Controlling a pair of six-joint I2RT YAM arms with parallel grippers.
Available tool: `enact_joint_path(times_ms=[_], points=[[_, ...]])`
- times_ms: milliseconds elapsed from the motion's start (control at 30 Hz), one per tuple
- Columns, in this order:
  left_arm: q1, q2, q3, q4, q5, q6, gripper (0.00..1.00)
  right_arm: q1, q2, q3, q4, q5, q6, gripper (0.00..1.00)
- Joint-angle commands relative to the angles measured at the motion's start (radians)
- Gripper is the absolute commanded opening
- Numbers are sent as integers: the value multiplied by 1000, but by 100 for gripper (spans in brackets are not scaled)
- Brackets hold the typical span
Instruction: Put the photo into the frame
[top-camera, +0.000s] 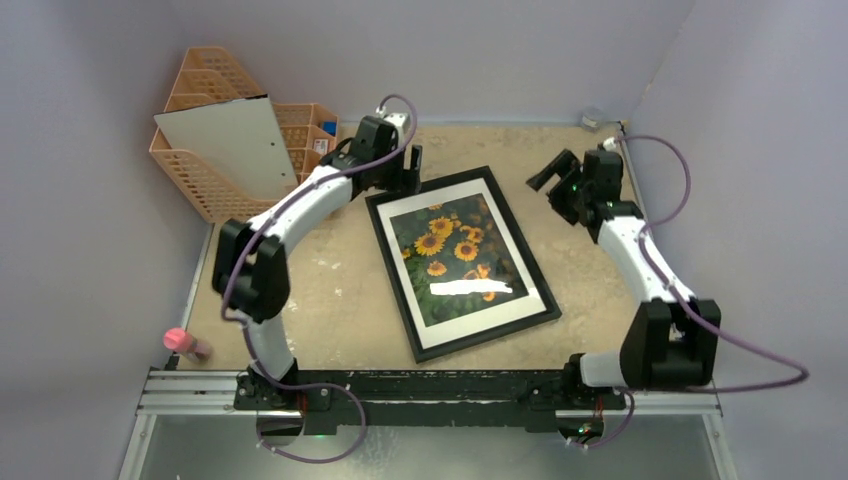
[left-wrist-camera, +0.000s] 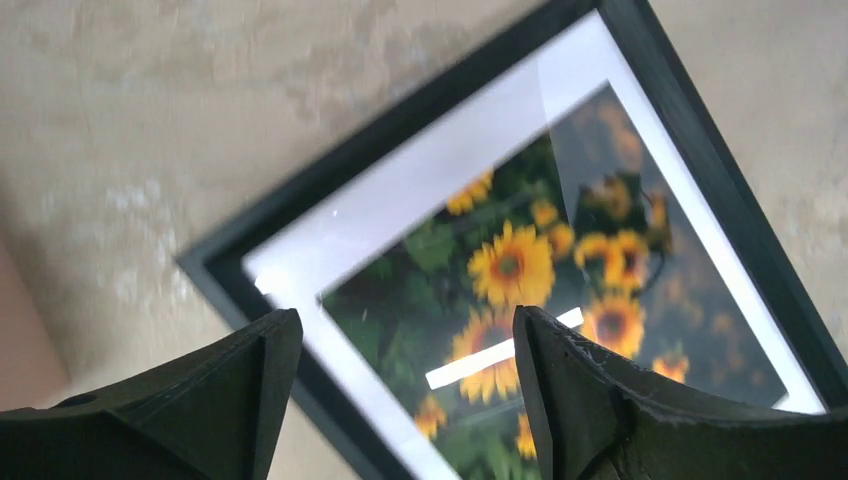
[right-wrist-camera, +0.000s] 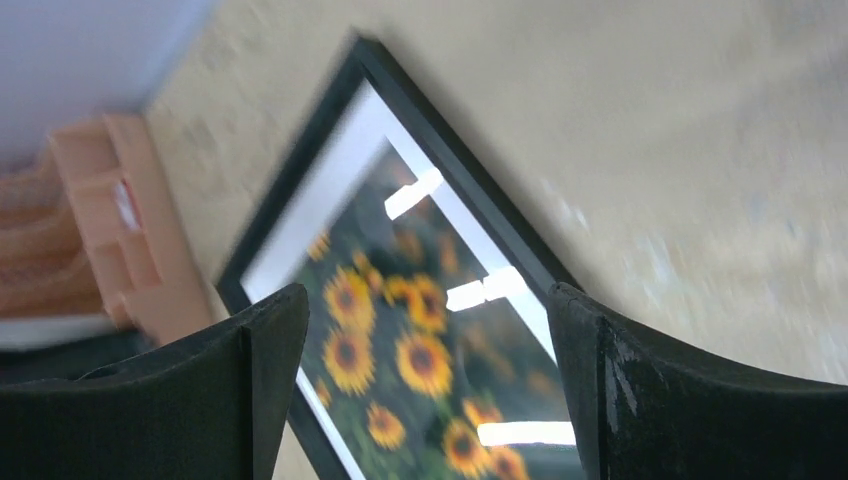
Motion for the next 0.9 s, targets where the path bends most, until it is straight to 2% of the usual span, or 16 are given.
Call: enact_joint_path(times_ms=[0, 100, 333, 500, 633, 867], points=[[39, 212, 222, 28, 42, 41, 80, 4, -176, -196, -158, -87, -25, 90], [44, 333, 369, 41, 65, 45, 80, 11, -308, -353, -178, -254, -45, 86], [66, 499, 506, 124, 73, 76, 80, 52, -504, -482, -409, -423, -83, 84], [95, 546, 502, 227, 115, 85, 81, 79, -504, -558, -546, -419, -129, 84], [109, 604, 522, 246, 194, 92, 81, 84, -481, -571, -608, -338, -161, 86], [132, 650, 508, 213, 365, 85, 80, 84, -385, -563, -533, -242, -131, 88]])
